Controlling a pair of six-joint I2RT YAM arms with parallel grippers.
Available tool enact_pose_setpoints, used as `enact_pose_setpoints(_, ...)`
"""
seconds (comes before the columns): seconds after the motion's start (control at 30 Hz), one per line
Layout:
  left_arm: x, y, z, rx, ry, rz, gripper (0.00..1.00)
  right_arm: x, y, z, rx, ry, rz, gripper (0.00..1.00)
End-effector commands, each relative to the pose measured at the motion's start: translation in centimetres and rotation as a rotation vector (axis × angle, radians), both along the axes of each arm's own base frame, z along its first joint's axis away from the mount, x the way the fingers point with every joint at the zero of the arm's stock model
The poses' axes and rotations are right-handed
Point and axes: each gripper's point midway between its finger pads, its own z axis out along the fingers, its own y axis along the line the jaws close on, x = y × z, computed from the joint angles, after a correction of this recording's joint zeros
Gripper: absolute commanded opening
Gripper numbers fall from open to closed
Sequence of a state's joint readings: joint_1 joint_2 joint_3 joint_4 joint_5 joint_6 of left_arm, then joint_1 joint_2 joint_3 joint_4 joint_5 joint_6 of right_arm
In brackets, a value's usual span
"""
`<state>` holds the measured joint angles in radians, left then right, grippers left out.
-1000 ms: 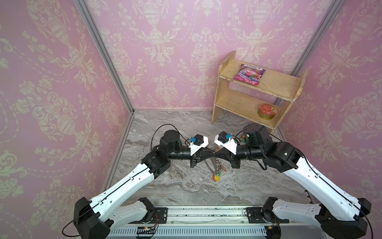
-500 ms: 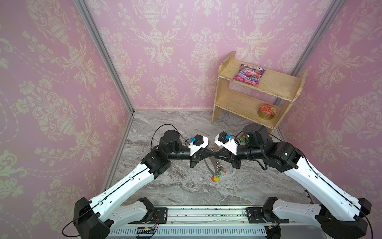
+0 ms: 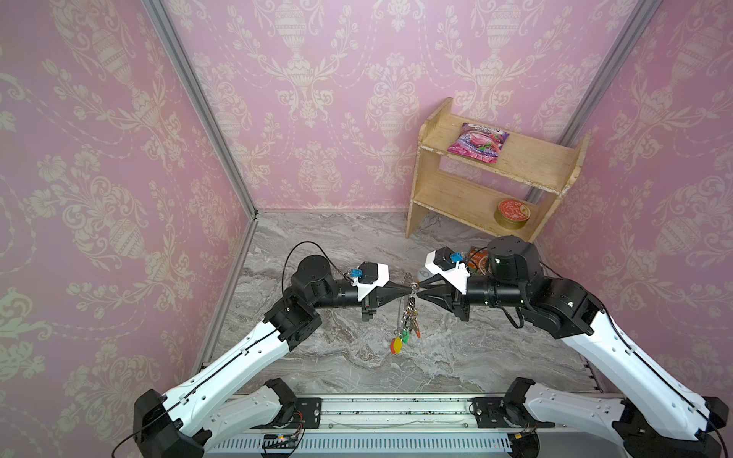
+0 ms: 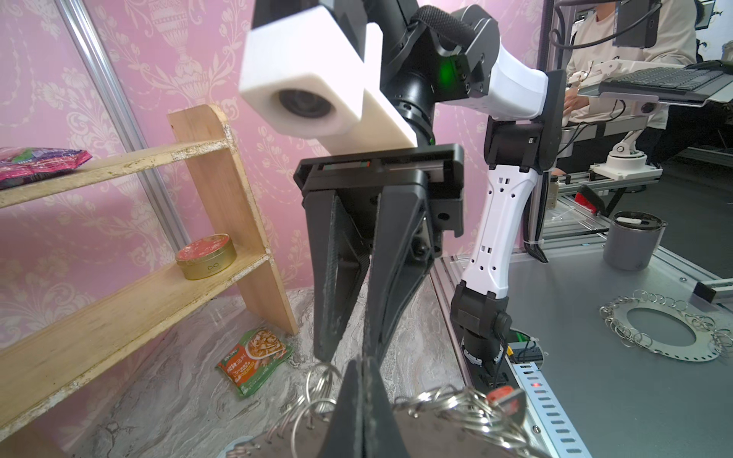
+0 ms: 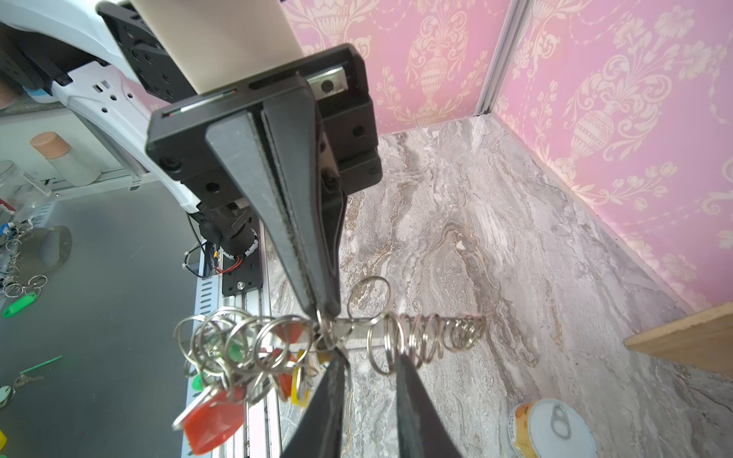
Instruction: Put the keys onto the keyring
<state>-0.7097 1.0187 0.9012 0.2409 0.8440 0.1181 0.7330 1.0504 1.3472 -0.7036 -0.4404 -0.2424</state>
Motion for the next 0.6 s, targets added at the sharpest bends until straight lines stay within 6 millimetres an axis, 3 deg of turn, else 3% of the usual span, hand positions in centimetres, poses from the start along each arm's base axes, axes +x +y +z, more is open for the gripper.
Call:
enact_pose_setpoints(0.0,-1.0,0.3,1.7,-0.065,-0.048,-0.028,0.00,-0.6,0.5,0.3,0.048,0.026,0.033,0.24)
enact_pose_setpoints(0.3,-0.6,0.6,2.0,-0.103,-0.073,0.007,0.00,-1.8,1.1,0.3,0.102,0.081,0.088,0.20)
enact_pose_setpoints(0.57,-0.5,0.7,2.7,-0.140,-0.089,0.017,0.00,-1.5,1.8,-1.2,0.114,0.131,0.088,0.18)
